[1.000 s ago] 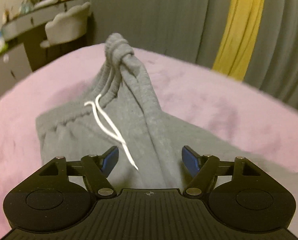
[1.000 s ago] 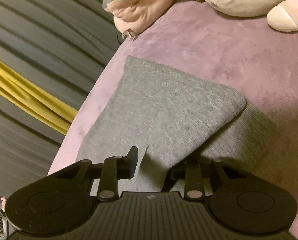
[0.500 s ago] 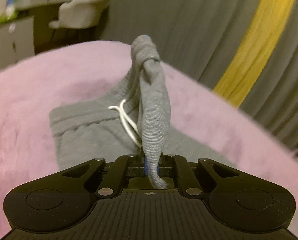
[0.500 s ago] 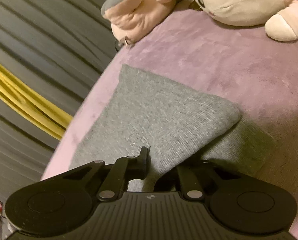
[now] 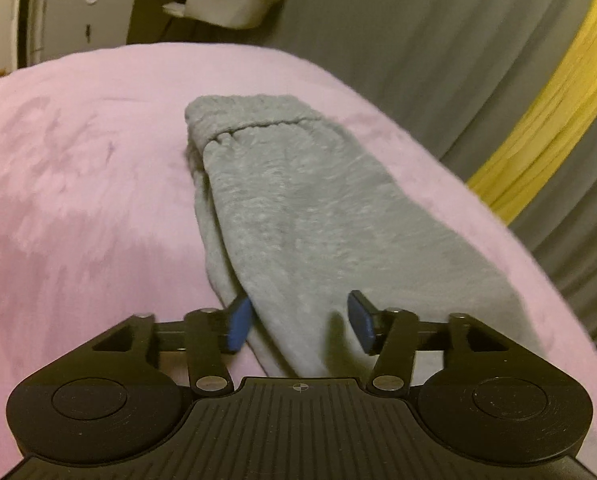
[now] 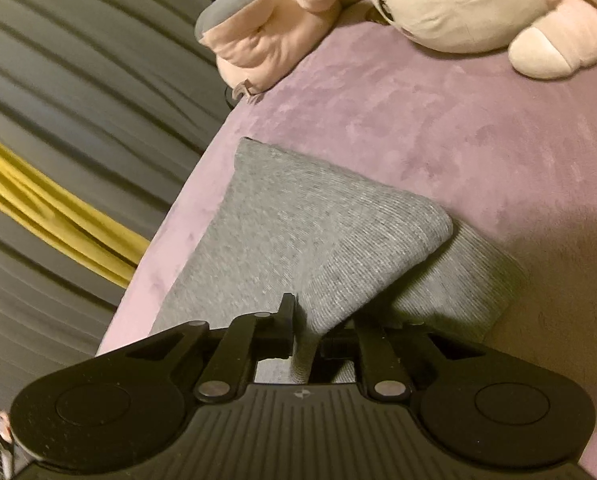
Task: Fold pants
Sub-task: 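Open both grippers and release the folded sweatpants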
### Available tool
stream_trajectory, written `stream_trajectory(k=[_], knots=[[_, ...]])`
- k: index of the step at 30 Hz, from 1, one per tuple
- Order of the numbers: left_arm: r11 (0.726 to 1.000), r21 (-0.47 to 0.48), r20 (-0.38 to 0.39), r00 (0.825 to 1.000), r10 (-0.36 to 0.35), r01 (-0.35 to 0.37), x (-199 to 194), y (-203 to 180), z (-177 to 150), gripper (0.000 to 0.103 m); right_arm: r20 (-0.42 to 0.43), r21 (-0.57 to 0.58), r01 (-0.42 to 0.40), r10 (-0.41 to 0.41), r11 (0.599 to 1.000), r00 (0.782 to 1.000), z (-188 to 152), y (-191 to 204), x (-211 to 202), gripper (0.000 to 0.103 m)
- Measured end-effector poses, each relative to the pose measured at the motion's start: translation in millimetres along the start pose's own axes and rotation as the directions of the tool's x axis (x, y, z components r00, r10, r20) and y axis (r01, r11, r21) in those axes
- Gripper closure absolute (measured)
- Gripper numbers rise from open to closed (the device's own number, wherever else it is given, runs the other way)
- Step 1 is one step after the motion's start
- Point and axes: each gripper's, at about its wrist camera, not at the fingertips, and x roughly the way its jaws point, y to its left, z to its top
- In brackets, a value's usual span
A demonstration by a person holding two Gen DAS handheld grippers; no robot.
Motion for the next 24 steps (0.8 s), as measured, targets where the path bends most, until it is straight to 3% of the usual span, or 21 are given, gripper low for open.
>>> stream_trajectory(k=[3, 8, 10, 11, 12, 14, 15, 19, 22, 24], knots=[[0.999, -0.036, 0.036, 0.999, -0.037, 0.038, -24.8, -11.0, -13.2, 0.041, 0.018, 0.039, -0.015, 0.015, 0.999, 1.0, 1.3, -4.5, 0.0, 0.066], [0.991, 0.065, 0.097, 0.988, -0.123, 0.117, -66.2, -41.4, -21.6, 0.036, 0.007, 0.032, -0.036, 0.036, 0.999, 0.999, 5.5, -1.4, 7.9, 0.062], [0.99, 0.086, 0.132, 0.983, -0.126, 0.115, -79.8, -48.3, -15.7, 0.031, -0.01, 0.004, -0.031, 0.031, 1.0, 0.999, 4.3, 1.6, 10.4, 0.065], [0.99, 0.089, 0.138, 0.983, -0.123, 0.112, -83.3, -50.2, -11.0, 0.03, -0.017, -0.013, -0.024, 0.024, 1.0, 1.0, 3.0, 3.6, 10.4, 0.088], [0.989, 0.089, 0.133, 0.983, -0.126, 0.115, -85.9, -51.1, -5.0, 0.03, -0.012, -0.041, -0.009, 0.009, 0.999, 1.0, 1.7, 7.1, 8.7, 0.099], [0.987, 0.098, 0.121, 0.983, -0.138, 0.126, -91.7, -50.9, 7.0, 0.031, 0.017, -0.092, 0.007, -0.005, 0.996, 1.0, 2.1, 17.8, -4.2, 0.099], [0.986, 0.111, 0.125, 0.983, -0.136, 0.122, -96.5, -50.7, 12.9, 0.031, 0.037, -0.101, -0.03, 0.034, 0.994, 0.999, 2.8, 22.9, -13.9, 0.099], [0.964, 0.252, 0.125, 0.985, -0.12, 0.086, -104.5, -54.1, 24.5, 0.029, 0.089, -0.208, -0.04, 0.06, 0.977, 0.994, 4.6, 44.3, -45.9, 0.099], [0.944, 0.318, 0.069, 0.991, -0.113, 0.086, -97.1, -60.0, 15.2, 0.029, 0.047, -0.248, 0.059, -0.049, 0.967, 0.998, 2.7, 36.8, -39.4, 0.099], [0.941, 0.321, 0.025, 0.992, -0.126, 0.112, -89.1, -68.3, 2.2, 0.029, -0.021, -0.199, 0.193, -0.201, 0.961, 0.979, 2.3, 19.7, -20.0, 0.097]])
